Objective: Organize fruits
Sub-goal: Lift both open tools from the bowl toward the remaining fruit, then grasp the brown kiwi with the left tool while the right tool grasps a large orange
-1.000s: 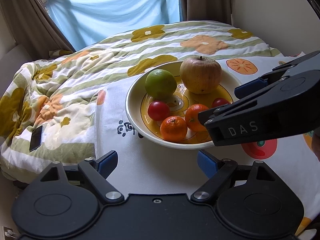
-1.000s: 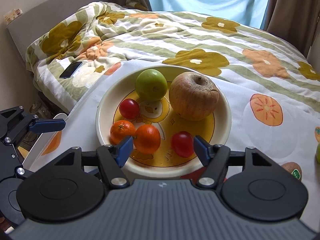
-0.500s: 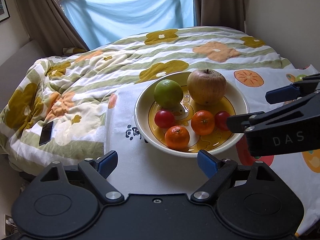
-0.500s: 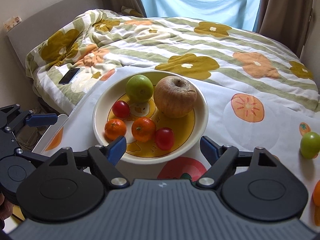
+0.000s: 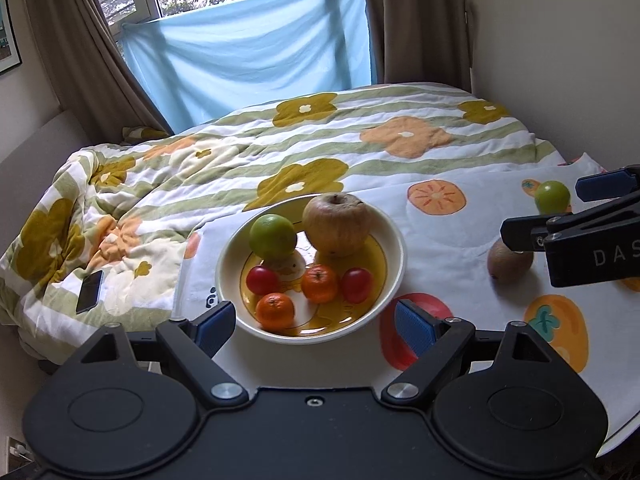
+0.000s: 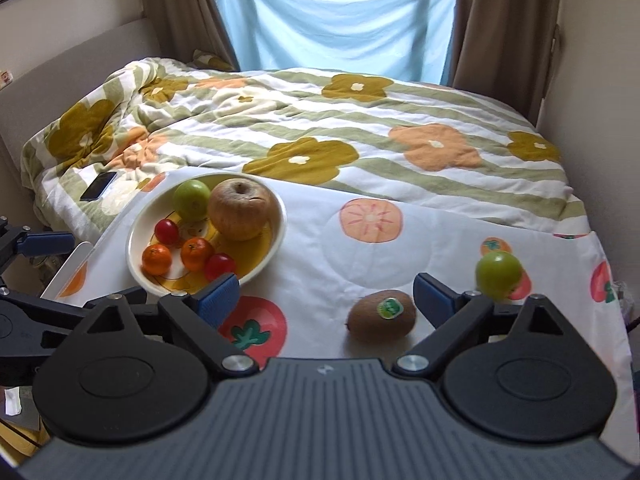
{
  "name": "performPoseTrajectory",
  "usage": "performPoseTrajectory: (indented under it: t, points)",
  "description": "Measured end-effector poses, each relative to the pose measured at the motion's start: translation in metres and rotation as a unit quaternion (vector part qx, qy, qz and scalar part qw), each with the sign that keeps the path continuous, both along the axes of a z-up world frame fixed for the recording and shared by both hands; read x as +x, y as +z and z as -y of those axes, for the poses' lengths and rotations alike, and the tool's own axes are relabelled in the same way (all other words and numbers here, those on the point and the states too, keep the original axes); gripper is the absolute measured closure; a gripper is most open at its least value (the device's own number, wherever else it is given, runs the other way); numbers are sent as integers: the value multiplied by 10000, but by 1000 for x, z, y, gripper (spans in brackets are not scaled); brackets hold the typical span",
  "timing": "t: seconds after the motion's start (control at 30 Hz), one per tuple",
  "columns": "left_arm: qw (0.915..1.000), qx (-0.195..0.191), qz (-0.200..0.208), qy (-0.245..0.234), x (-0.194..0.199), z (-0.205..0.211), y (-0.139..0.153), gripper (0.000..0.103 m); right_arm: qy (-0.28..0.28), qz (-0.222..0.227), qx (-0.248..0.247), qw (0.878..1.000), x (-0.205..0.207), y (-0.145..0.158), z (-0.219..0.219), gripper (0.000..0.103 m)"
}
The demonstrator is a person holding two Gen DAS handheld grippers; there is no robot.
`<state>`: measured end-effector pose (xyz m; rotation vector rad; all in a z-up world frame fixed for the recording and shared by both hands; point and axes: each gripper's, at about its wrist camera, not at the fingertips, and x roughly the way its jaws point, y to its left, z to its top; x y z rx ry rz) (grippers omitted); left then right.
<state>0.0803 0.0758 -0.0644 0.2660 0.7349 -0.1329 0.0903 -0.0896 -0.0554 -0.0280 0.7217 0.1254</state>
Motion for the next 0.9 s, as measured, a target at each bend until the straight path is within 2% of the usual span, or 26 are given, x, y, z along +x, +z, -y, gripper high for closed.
performPoseTrajectory:
  t: [0.5,0.63,0.9]
  points:
    - [9967,-37,277,-756,-13,113,-3,12,-902,7,48,9959,-34,-9,132,0]
    - [9941,88,296,-1038,-3,137,-18,12,-900,66,-138,9958,-36,-22,162,0]
    - [9813,428,152,-1868,30,169,-55,13,-498,56,-304,9983,-25,-51,196,0]
